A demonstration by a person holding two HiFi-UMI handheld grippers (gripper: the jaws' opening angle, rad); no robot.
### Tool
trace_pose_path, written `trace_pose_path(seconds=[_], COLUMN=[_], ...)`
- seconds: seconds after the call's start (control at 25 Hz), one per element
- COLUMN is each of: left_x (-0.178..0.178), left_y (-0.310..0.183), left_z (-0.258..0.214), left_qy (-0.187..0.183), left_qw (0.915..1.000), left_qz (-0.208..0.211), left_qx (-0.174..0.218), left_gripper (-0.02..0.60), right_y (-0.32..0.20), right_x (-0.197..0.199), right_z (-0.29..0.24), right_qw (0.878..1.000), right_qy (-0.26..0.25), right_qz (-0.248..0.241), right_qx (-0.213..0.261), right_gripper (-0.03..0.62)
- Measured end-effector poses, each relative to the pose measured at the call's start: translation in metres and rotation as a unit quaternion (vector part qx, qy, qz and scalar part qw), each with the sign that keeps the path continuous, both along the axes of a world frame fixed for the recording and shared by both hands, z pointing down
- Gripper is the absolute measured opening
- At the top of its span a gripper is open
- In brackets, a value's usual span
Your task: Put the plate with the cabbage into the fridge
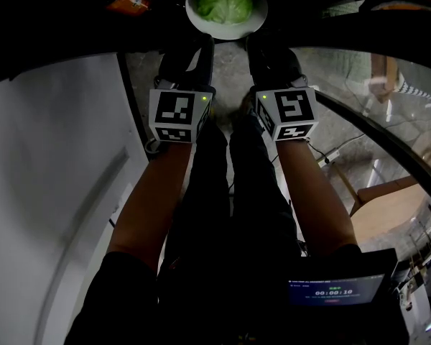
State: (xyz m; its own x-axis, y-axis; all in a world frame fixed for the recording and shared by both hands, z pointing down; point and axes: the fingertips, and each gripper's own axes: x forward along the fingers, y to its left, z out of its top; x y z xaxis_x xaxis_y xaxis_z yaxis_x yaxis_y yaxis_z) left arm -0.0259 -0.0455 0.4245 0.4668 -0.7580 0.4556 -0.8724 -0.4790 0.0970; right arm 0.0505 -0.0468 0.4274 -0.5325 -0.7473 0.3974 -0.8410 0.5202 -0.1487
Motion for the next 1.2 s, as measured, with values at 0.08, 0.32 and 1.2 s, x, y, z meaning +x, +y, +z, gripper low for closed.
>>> trace_pose_path(seconds=[0.08, 0.32, 1.2], left_x=[0.0, 0.001, -0.014], left_y=[-0.004, -0.015, -0.028], left_z=[-0.001, 0.0, -0.038], left_qy=[0.0, 0.003, 0.017], left_qw=[1.0, 0.9997, 0.9994], left_qz=[-0.002, -0.01, -0.028], left_qx=[-0.006, -0.02, 0.008], left_gripper=[0.009, 0.009, 0.009], right_y=[-0.005, -0.015, -0.02], right_x=[0.0, -0.001, -0.001], right_z=[-0.001, 0.0, -0.039], right_qw=[1.0, 1.0, 1.0], right_qy=[0.0, -0.003, -0.014], right_qz=[0.0, 0.001, 0.0], right_qx=[0.0, -0.003, 0.02], right_gripper=[0.005, 0.005, 0.005])
